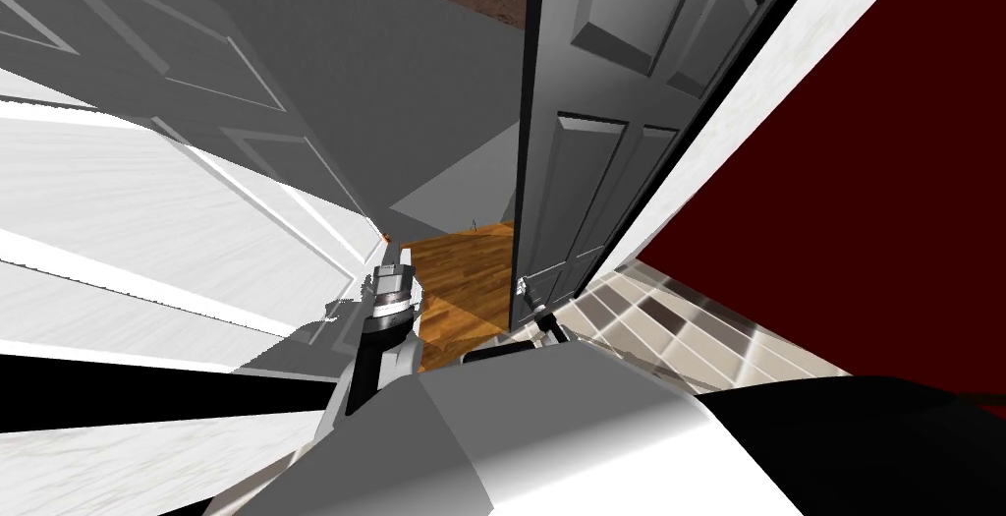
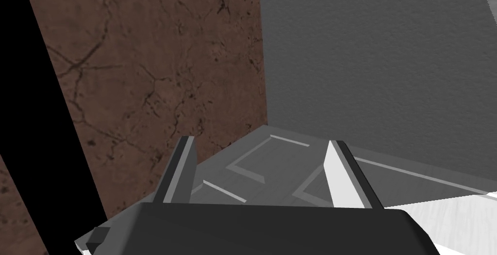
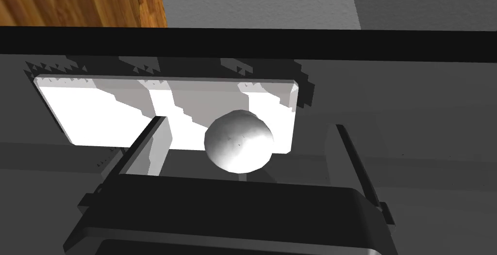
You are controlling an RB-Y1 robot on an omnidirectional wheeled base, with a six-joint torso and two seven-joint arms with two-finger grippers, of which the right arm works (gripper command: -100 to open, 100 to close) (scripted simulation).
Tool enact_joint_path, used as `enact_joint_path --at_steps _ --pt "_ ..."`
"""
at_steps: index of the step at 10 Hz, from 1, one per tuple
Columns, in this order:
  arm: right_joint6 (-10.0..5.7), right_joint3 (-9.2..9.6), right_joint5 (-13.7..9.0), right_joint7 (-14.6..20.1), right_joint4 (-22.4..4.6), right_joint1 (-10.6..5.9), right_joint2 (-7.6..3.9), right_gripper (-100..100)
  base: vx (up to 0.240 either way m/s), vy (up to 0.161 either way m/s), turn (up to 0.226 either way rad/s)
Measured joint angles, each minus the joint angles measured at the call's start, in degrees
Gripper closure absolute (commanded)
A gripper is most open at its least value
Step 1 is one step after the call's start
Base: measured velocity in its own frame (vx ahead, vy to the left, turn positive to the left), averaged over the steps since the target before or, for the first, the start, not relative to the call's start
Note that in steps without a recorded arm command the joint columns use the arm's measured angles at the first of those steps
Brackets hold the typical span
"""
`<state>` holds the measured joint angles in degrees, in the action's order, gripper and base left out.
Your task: Push the door open
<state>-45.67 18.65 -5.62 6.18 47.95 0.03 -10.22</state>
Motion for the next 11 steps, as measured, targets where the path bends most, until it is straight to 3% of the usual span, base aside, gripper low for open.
enact_joint_path --at_steps 1,6,11 --pt "-0.13 0.03 0.0 0.0 0.0 0.05 0.04 100 -0.019 -0.002 0.005" --pt "0.17 0.05 0.0 0.0 -0.1 0.07 0.0 100 -0.014 -0.004 0.002" --pt "0.55 -1.0 -0.3 -0.5 -0.7 0.35 0.43 100 0.142 0.058 -0.028"
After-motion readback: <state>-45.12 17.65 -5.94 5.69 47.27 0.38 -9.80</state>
